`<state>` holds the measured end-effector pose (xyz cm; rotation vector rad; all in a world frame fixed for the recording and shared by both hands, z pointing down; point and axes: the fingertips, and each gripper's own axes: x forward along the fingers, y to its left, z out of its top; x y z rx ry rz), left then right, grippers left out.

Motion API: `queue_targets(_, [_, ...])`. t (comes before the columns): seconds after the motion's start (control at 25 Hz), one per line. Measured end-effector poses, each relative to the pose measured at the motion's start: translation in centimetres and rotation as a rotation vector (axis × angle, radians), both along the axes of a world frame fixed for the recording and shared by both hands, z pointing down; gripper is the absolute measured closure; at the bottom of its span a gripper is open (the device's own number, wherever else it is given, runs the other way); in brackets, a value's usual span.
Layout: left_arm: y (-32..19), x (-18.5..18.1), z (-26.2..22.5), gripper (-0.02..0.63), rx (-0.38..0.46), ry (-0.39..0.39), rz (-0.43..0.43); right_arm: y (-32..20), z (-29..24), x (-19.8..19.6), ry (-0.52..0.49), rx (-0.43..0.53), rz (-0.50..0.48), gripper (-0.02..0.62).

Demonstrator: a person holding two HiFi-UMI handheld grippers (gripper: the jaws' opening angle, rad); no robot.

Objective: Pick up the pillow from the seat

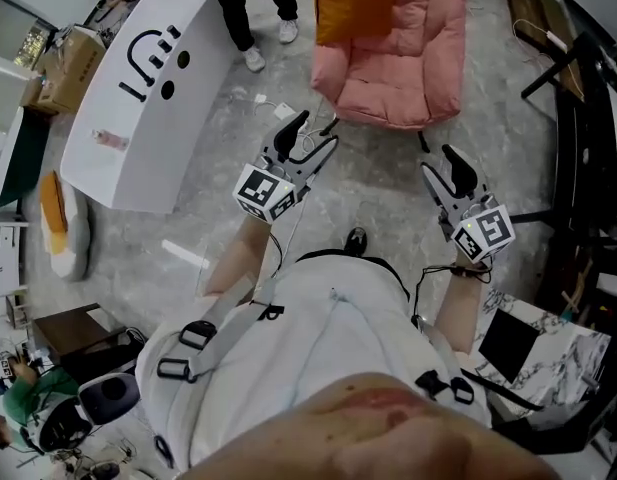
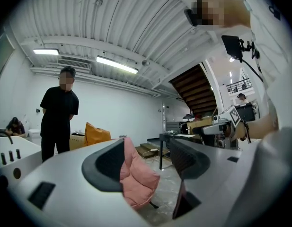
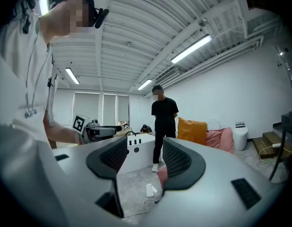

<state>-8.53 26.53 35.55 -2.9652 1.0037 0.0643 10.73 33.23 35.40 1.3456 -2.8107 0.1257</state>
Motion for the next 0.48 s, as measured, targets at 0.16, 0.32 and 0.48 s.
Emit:
queue_targets(0.16, [-3.1, 1.0, 0.5, 0.294, -0.012, -0.001, -0.034, -3.8, 0.3, 1.6, -0.009, -0.004, -0.025, 0.339])
queue_targets(0.32, [-5.4, 1.5, 0.6, 0.279, -0.019, -0.010, -0.061, -7.1, 0.7, 2.3, -0.020, -0.017, -0.064, 0.334])
queue_targets(0.48, [-7.4, 1.4, 0.8, 0.264, -0.033, -0.015, -0.071, -9.8, 1.2, 2.2, -0.023, -0.032, -0.075, 0.317])
